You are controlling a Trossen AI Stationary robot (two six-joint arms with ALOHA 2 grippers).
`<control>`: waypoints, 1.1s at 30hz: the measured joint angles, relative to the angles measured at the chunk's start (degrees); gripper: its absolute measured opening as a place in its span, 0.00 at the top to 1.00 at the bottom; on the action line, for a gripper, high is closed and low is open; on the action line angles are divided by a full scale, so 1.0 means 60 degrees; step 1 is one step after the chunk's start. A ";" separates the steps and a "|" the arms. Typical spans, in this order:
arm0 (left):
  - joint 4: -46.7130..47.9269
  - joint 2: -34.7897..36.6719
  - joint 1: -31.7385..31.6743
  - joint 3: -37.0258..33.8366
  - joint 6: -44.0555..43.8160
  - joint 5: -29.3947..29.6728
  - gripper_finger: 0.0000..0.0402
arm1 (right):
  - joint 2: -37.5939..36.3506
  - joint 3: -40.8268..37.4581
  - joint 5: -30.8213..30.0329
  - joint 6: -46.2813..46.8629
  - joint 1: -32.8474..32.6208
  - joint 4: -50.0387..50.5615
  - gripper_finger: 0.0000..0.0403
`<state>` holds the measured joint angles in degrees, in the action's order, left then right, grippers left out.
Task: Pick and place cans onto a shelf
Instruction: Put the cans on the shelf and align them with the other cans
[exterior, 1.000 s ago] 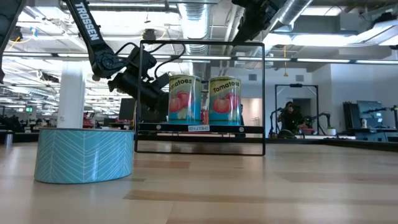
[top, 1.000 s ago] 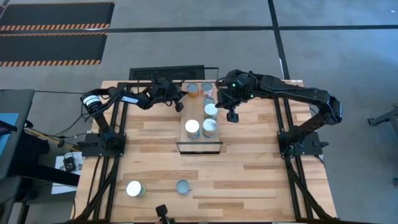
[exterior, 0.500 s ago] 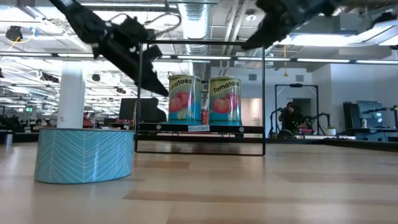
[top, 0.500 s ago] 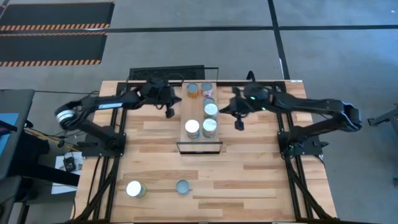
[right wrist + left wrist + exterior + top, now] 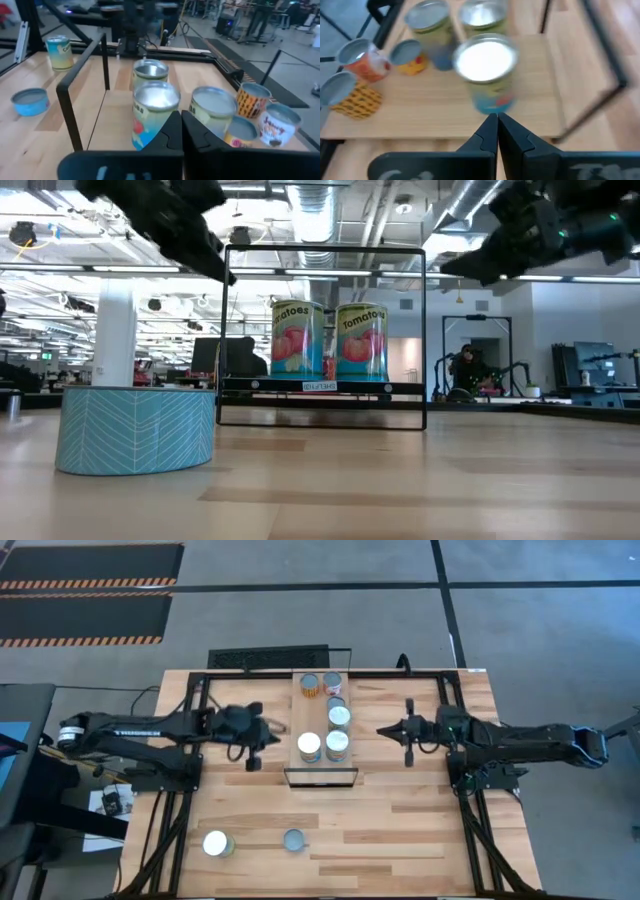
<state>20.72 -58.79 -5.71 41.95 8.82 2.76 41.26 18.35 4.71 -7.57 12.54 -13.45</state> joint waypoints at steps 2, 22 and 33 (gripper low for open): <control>0.0114 0.0098 0.0833 0.0000 -0.0363 0.0468 1.00 | -0.0297 -0.0423 -0.0251 0.0186 -0.0160 -0.0269 0.99; -0.1372 -0.3903 0.6516 0.1422 -0.3070 0.2735 1.00 | -0.0489 -0.1562 -0.2814 0.1009 -0.3109 -0.1633 0.99; 0.1772 -0.6685 0.6963 0.4376 -0.4819 0.2574 0.87 | 0.0088 -0.1562 -0.4852 0.1464 -0.5073 -0.1974 0.99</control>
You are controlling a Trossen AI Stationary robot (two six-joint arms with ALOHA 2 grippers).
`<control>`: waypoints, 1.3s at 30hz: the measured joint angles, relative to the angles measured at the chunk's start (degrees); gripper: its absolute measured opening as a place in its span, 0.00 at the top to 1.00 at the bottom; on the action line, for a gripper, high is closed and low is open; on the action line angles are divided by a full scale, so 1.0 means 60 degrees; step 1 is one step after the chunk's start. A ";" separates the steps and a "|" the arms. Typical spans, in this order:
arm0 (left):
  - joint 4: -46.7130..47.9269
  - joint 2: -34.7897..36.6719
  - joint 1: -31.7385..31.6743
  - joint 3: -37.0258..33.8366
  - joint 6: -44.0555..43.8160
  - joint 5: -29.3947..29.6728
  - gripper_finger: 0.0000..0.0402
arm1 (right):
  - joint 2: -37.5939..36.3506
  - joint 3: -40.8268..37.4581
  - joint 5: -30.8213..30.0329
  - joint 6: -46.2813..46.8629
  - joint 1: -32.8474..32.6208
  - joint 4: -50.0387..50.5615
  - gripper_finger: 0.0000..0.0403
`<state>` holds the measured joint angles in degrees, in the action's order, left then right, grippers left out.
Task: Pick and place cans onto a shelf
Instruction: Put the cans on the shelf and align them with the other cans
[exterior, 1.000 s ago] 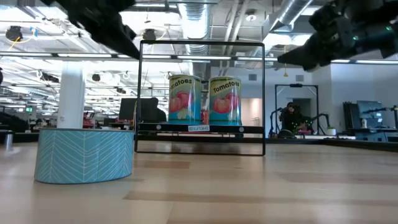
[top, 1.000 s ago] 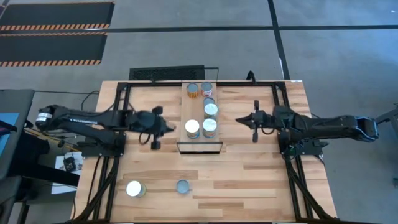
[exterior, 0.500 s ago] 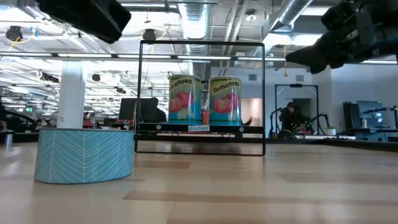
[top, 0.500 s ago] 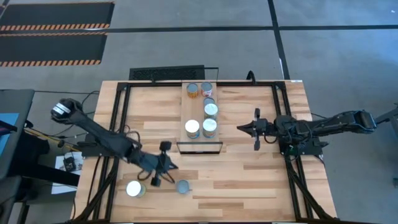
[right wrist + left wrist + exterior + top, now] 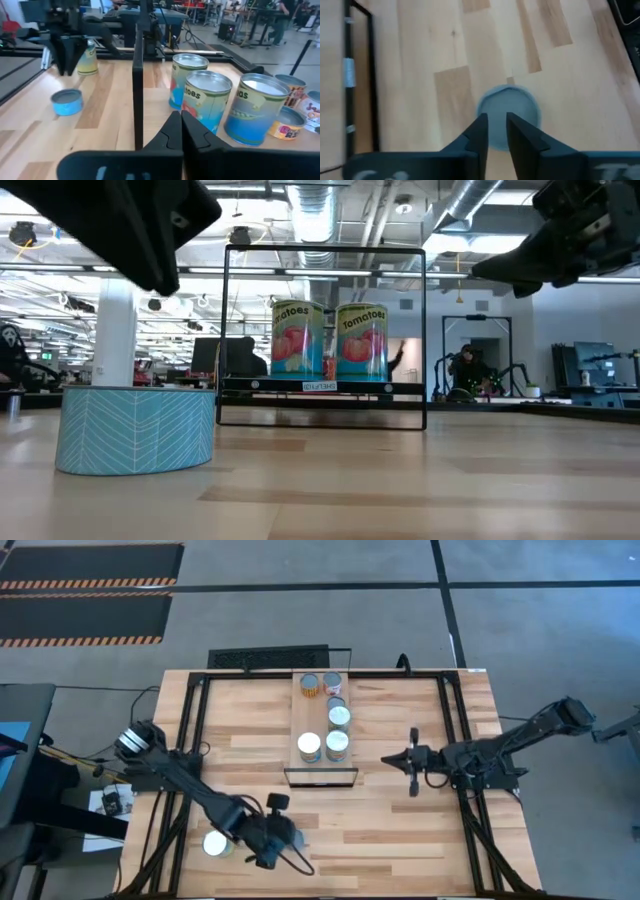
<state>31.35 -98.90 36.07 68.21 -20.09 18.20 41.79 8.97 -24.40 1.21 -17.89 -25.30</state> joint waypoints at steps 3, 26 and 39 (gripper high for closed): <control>0.0284 -0.0520 0.0084 0.0439 -0.0194 -0.0093 0.81 | 0.0176 0.0000 -0.0347 -0.0194 -0.0379 -0.0288 0.99; -0.0360 -0.1678 0.0242 0.0732 -0.1010 -0.0656 0.82 | 0.0300 0.0007 -0.0488 -0.0711 -0.0746 -0.0687 0.98; -0.0564 -0.1675 0.0256 0.0732 -0.1010 -0.1025 0.84 | 0.0300 0.0007 -0.0488 -0.0783 -0.0746 -0.0685 0.98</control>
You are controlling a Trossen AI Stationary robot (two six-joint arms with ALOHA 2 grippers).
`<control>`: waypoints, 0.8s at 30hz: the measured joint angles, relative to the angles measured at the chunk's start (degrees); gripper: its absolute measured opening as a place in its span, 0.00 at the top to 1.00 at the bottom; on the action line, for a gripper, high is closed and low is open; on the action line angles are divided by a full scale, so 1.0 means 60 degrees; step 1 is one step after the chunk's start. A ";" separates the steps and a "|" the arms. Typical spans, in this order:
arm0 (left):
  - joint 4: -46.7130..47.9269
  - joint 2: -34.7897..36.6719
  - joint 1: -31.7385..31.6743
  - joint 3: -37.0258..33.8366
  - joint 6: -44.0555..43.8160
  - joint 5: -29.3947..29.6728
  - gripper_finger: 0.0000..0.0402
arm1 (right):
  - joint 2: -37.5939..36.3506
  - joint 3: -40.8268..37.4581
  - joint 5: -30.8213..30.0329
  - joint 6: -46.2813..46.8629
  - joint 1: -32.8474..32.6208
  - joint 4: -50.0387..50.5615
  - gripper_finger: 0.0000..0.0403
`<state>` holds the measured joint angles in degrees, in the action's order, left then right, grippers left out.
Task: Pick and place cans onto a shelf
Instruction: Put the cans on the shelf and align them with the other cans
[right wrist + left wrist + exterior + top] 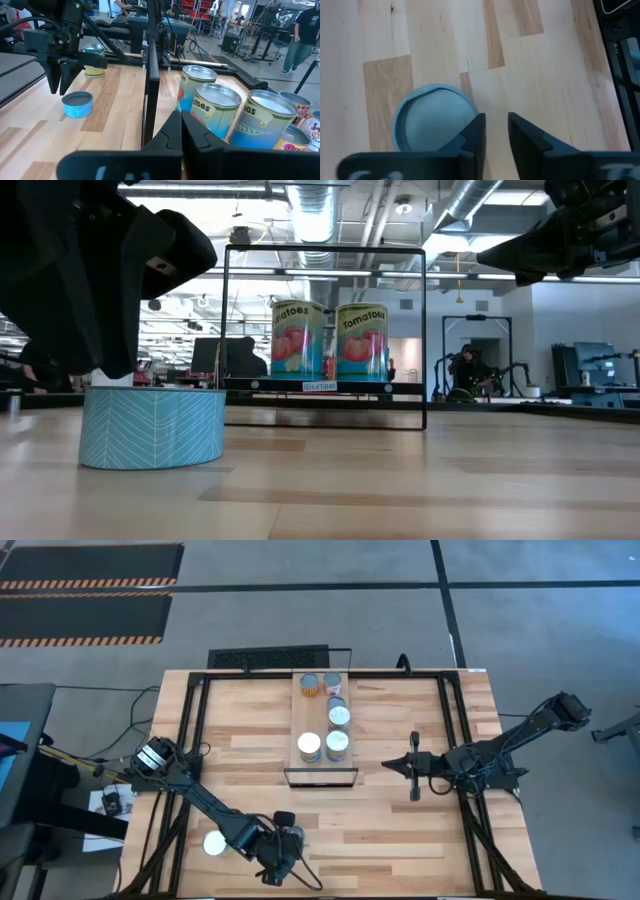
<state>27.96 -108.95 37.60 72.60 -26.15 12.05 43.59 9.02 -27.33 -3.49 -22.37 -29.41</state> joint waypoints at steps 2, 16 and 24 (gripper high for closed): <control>0.0050 0.0000 0.0015 0.0000 0.0018 0.0032 0.79 | 0.0000 0.0000 0.0000 0.0000 0.0000 0.0000 0.98; 0.0578 -0.0313 0.0055 -0.0064 0.0244 0.0820 0.67 | 0.0000 -0.0007 0.0004 -0.0004 0.0004 0.0018 0.98; 0.0641 -0.0419 0.0037 -0.0066 0.0059 0.0961 0.74 | -0.0018 -0.0007 0.0006 -0.0033 0.0000 0.0026 0.98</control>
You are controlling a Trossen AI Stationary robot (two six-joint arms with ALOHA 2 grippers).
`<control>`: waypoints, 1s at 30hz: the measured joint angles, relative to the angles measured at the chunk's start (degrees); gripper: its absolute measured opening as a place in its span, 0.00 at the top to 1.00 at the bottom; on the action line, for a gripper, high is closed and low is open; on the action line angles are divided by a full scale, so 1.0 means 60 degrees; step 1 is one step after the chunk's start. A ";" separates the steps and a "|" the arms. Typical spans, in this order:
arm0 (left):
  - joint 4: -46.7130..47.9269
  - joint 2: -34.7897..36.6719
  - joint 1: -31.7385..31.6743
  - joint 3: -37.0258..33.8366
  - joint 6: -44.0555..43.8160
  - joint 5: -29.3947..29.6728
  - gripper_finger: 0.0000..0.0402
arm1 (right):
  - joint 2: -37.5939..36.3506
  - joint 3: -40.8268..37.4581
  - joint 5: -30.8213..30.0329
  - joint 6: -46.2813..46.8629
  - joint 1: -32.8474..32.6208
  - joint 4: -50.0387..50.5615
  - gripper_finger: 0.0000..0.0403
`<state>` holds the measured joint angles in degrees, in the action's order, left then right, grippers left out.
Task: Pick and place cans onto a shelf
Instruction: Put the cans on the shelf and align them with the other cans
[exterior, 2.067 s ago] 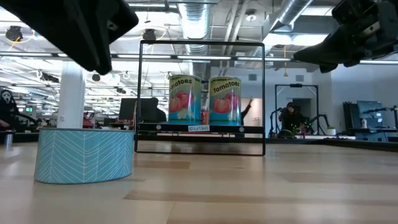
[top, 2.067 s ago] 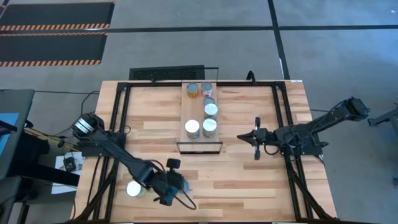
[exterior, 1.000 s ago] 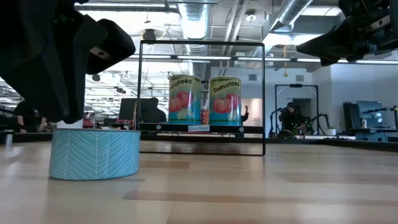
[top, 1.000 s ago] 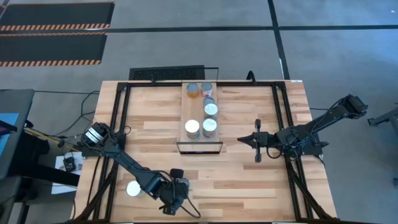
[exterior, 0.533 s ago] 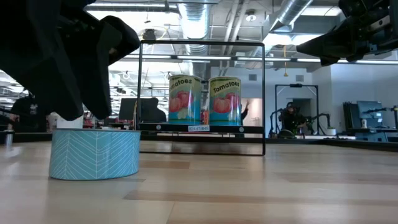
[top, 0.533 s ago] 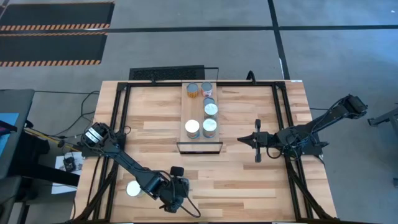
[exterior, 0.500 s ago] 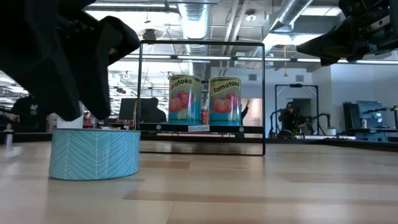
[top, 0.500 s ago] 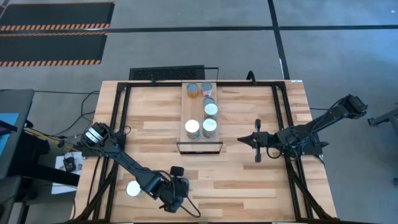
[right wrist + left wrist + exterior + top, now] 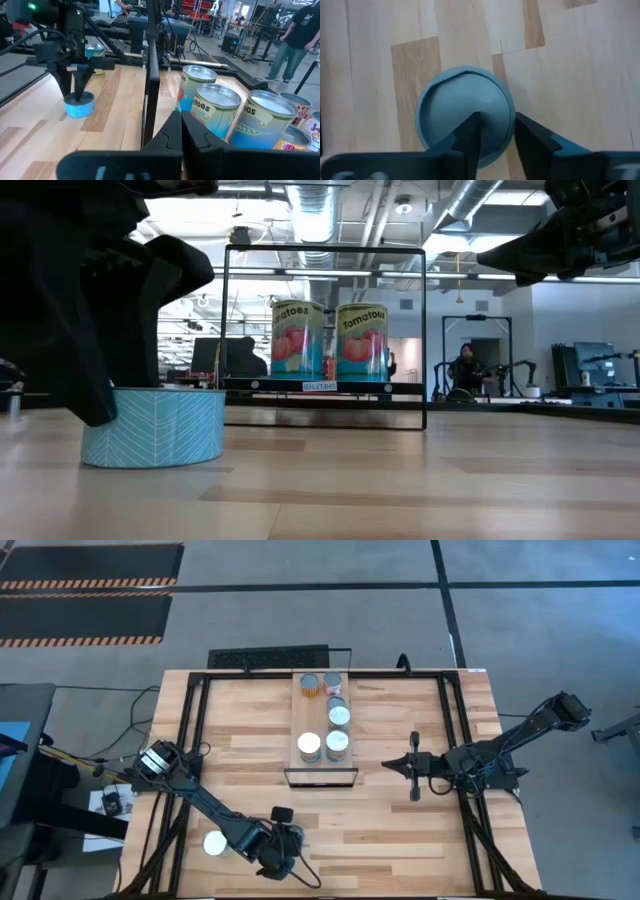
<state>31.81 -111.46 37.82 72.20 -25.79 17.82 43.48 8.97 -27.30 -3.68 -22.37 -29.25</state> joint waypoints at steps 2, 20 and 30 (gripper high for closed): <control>-0.0007 -0.0004 0.0000 0.0000 -0.0005 -0.0025 0.80 | -0.0005 0.0000 -0.0002 0.0004 0.0001 -0.0017 0.98; 0.0180 0.2721 -0.0828 0.0161 -0.0545 0.0406 1.00 | -0.0004 0.0000 0.0001 -0.0044 0.0000 0.0007 0.98; 0.0254 0.5753 -0.2965 0.0182 0.1106 0.1850 1.00 | -0.0004 0.0000 0.0001 -0.0047 0.0000 0.0043 0.98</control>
<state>33.34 -76.94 20.03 73.30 -19.16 28.92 43.46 8.97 -27.29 -3.97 -22.37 -28.99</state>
